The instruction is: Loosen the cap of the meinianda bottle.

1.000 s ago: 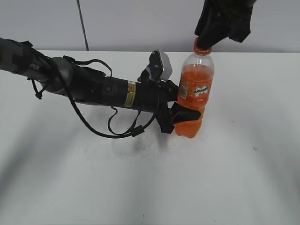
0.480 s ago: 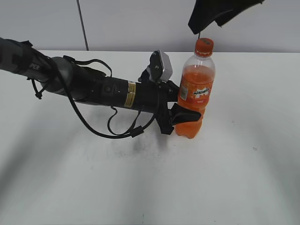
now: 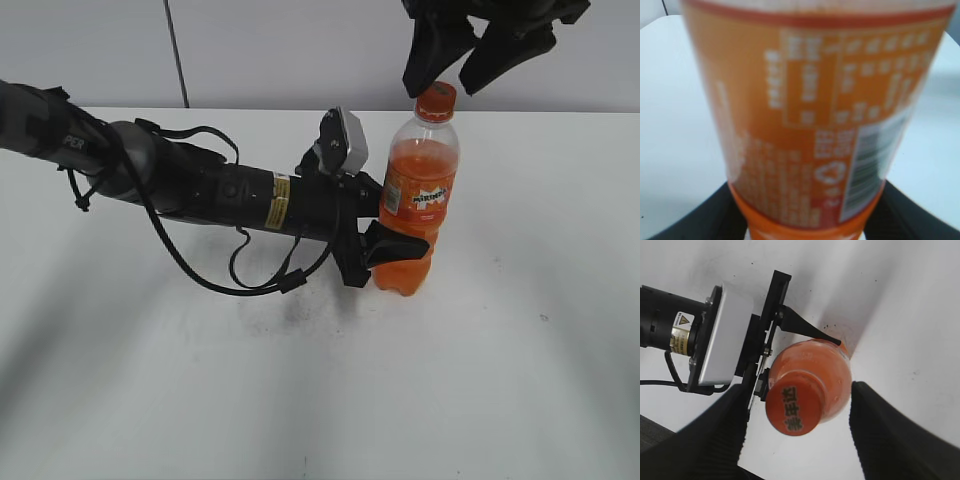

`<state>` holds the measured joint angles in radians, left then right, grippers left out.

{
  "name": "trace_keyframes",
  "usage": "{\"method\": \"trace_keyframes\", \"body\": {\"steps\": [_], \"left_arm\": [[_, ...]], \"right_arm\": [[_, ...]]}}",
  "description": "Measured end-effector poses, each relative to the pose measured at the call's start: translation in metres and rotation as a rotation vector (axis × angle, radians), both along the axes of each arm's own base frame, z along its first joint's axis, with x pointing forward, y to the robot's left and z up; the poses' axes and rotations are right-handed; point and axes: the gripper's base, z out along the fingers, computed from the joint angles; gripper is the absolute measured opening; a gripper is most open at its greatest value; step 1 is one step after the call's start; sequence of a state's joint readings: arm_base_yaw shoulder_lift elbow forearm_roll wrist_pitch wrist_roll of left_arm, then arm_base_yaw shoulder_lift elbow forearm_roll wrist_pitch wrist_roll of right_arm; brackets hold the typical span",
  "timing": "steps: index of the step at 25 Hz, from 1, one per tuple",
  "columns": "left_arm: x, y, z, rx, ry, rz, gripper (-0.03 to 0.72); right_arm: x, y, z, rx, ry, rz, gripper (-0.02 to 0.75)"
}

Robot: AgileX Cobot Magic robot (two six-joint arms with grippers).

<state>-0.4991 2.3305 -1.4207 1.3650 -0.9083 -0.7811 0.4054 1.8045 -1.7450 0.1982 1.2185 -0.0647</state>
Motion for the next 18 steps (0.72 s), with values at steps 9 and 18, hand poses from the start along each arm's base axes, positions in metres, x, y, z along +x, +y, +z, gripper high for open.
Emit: {"method": "trace_keyframes", "body": {"steps": [9, 18], "left_arm": [[-0.0001, 0.0000, 0.0000, 0.000, 0.000, -0.001, 0.394], [-0.0001, 0.0000, 0.0000, 0.000, 0.000, -0.001, 0.394]], "right_arm": [[0.0020, 0.0007, -0.0039, -0.006, 0.008, 0.001, 0.319], [0.0021, 0.0024, -0.0051, 0.005, 0.013, 0.017, 0.300]]}}
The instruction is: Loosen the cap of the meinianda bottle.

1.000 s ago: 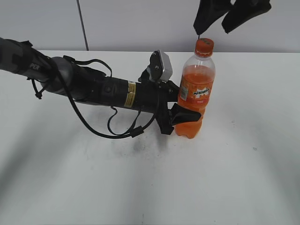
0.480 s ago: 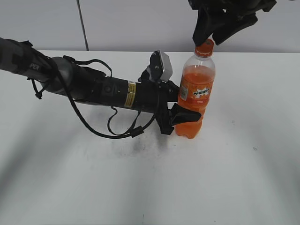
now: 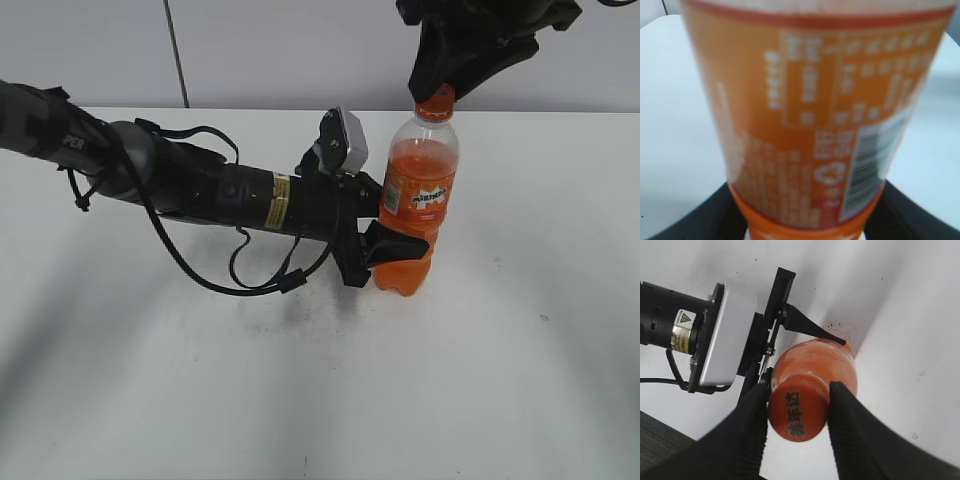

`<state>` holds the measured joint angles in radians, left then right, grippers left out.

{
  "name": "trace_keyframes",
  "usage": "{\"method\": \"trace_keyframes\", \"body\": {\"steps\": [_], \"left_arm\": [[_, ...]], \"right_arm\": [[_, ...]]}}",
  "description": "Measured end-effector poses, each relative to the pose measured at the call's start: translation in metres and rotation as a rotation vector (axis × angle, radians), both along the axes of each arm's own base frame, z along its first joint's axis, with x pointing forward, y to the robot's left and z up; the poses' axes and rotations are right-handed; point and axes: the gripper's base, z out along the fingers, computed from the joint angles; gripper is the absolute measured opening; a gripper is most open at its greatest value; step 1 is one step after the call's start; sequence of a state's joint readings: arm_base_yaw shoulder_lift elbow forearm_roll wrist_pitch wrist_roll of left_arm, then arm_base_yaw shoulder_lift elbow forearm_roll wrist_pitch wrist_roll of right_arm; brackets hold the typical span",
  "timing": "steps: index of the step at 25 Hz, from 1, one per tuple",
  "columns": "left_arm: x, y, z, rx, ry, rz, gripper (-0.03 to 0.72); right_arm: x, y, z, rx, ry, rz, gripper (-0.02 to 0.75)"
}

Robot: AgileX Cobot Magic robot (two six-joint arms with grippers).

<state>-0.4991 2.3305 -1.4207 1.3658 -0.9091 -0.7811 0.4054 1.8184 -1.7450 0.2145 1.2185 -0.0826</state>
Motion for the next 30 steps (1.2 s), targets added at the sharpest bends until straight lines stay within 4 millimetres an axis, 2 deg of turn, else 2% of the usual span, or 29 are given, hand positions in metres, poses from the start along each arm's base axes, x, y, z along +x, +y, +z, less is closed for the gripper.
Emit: {"method": "trace_keyframes", "body": {"steps": [8, 11, 13, 19, 21, 27, 30], "left_arm": [[-0.0001, 0.0000, -0.0001, 0.001, 0.000, -0.001, 0.393], [-0.0001, 0.0000, -0.0001, 0.001, 0.000, -0.001, 0.393], [-0.0001, 0.0000, -0.0001, 0.001, 0.000, -0.001, 0.393], [-0.0001, 0.0000, -0.0001, 0.001, 0.000, -0.001, 0.393], [-0.0001, 0.0000, 0.0000, 0.000, 0.000, -0.002, 0.393], [-0.0003, 0.0000, -0.0001, 0.001, -0.003, -0.005, 0.393], [-0.0003, 0.0000, -0.0001, 0.001, -0.004, -0.005, 0.393]], "right_arm": [[-0.0005, 0.0001, -0.0033, -0.006, 0.001, 0.023, 0.277], [-0.0004, 0.0002, -0.0033, -0.021, -0.021, 0.082, 0.277], [-0.0004, 0.0003, -0.0032, -0.048, -0.059, 0.188, 0.277], [-0.0004, 0.0002, -0.0033, -0.241, -0.312, 0.898, 0.274], [-0.0008, 0.0001, -0.0036, -0.275, -0.355, 1.031, 0.274], [-0.0012, 0.0008, -0.0035, -0.287, -0.384, 1.113, 0.274], [-0.0013, 0.0007, -0.0038, -0.285, -0.380, 1.106, 0.313]]}}
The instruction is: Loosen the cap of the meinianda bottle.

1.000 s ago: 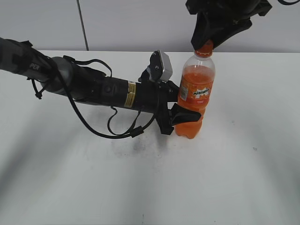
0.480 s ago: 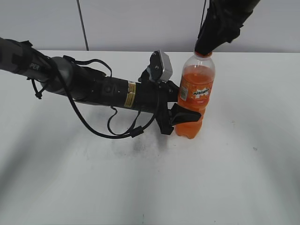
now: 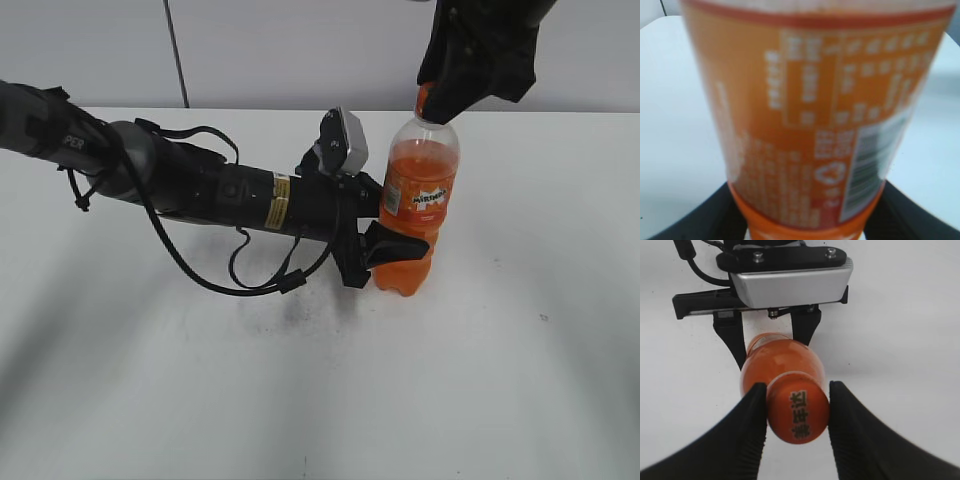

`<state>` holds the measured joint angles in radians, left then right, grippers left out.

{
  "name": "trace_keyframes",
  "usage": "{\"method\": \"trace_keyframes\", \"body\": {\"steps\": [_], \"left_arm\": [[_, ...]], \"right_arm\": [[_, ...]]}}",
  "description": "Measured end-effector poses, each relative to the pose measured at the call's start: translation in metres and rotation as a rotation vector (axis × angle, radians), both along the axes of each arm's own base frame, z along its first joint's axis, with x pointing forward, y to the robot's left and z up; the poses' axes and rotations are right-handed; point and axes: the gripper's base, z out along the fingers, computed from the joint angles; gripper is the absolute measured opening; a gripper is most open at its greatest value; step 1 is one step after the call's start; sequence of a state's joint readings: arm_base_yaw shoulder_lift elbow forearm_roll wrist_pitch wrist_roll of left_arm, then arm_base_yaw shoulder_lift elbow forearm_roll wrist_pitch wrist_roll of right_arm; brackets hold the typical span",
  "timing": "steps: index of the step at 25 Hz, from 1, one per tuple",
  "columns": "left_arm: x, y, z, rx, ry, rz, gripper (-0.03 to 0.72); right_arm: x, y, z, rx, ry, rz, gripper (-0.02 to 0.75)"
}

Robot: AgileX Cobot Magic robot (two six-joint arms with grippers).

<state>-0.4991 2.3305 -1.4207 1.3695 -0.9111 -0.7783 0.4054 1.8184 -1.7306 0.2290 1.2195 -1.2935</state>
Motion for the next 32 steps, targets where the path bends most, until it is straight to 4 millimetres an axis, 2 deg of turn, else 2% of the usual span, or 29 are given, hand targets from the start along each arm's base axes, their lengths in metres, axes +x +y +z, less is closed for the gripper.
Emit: {"method": "trace_keyframes", "body": {"steps": [5, 8, 11, 14, 16, 19, 24, 32], "left_arm": [[0.000, 0.000, 0.000, 0.000, 0.000, 0.000, 0.393], [0.000, 0.000, 0.000, 0.000, 0.000, 0.000, 0.393], [0.000, 0.000, 0.000, 0.001, -0.001, -0.002, 0.393], [0.000, 0.000, 0.000, 0.001, -0.001, -0.002, 0.393], [0.000, 0.000, 0.000, 0.001, -0.001, -0.002, 0.393], [0.000, 0.000, 0.000, 0.000, 0.000, -0.003, 0.393], [0.000, 0.000, 0.000, 0.000, -0.001, -0.003, 0.393], [0.000, 0.000, 0.000, 0.001, -0.001, -0.004, 0.393]], "right_arm": [[-0.003, 0.000, 0.003, 0.030, 0.018, -0.042, 0.468], [-0.009, -0.001, 0.014, 0.064, 0.012, -0.074, 0.501], [-0.015, -0.002, 0.024, 0.123, 0.046, -0.208, 0.507], [-0.018, -0.004, 0.031, 0.224, 0.166, -0.534, 0.509], [-0.018, -0.005, 0.031, 0.296, 0.277, -0.829, 0.507], [-0.017, -0.007, 0.031, 0.351, 0.359, -1.103, 0.494], [-0.015, -0.009, 0.028, 0.356, 0.374, -1.185, 0.488], [0.001, -0.002, -0.002, 0.288, 0.420, -1.212, 0.468]]}}
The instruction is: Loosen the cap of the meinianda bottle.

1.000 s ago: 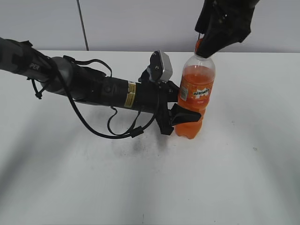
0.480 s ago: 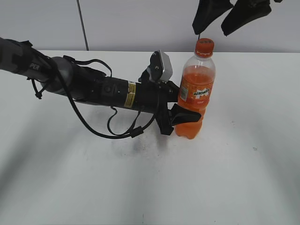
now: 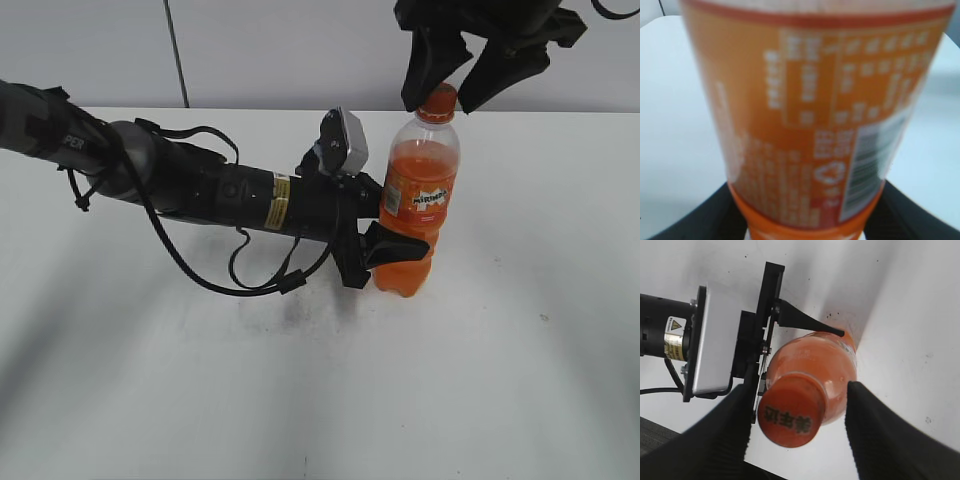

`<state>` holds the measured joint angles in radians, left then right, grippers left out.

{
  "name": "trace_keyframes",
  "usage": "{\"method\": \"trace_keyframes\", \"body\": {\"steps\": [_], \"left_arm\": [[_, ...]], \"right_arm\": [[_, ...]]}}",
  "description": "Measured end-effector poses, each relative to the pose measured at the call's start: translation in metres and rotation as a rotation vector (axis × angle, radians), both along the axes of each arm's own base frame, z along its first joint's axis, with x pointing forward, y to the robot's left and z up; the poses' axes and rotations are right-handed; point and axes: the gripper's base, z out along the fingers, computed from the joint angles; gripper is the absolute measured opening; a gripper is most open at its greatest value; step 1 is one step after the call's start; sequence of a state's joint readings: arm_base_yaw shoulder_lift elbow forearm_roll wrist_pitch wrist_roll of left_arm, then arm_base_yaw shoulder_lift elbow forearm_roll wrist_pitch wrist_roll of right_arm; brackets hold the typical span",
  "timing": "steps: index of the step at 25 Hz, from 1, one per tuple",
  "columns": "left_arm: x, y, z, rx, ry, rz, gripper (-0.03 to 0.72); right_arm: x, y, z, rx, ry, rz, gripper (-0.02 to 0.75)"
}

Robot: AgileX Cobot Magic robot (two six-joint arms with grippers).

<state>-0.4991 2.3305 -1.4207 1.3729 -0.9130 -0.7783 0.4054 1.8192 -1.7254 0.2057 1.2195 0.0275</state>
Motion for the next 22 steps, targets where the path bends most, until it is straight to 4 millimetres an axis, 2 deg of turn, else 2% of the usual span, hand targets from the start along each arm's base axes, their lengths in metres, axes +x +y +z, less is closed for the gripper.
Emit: {"method": "trace_keyframes", "body": {"steps": [2, 5, 10, 13, 16, 18, 19, 22], "left_arm": [[0.0000, 0.0000, 0.0000, 0.000, 0.000, 0.000, 0.393], [0.0000, 0.0000, 0.0000, 0.000, 0.000, 0.000, 0.393], [0.0000, 0.0000, 0.0000, 0.000, 0.001, 0.000, 0.393], [-0.0003, 0.0000, 0.0000, 0.000, 0.000, -0.004, 0.393], [-0.0004, 0.0000, -0.0001, 0.001, 0.000, -0.005, 0.393], [-0.0005, 0.0000, -0.0001, 0.001, -0.001, -0.006, 0.393], [-0.0006, 0.0000, -0.0001, 0.001, -0.001, -0.008, 0.393], [-0.0007, 0.0000, -0.0002, 0.003, -0.003, -0.010, 0.393]], "right_arm": [[0.0002, 0.0001, -0.0004, 0.000, 0.001, 0.000, 0.414], [0.0002, 0.0004, -0.0003, 0.001, -0.001, 0.008, 0.276], [0.0000, 0.0010, -0.0002, -0.020, -0.038, 0.122, 0.276], [-0.0003, 0.0015, -0.0001, -0.091, -0.140, 0.425, 0.276], [-0.0005, 0.0016, -0.0001, -0.210, -0.302, 0.900, 0.274], [-0.0007, 0.0015, -0.0002, -0.270, -0.382, 1.141, 0.274], [-0.0011, 0.0016, -0.0002, -0.286, -0.407, 1.221, 0.274], [-0.0015, 0.0022, -0.0001, -0.299, -0.439, 1.308, 0.274]]}}
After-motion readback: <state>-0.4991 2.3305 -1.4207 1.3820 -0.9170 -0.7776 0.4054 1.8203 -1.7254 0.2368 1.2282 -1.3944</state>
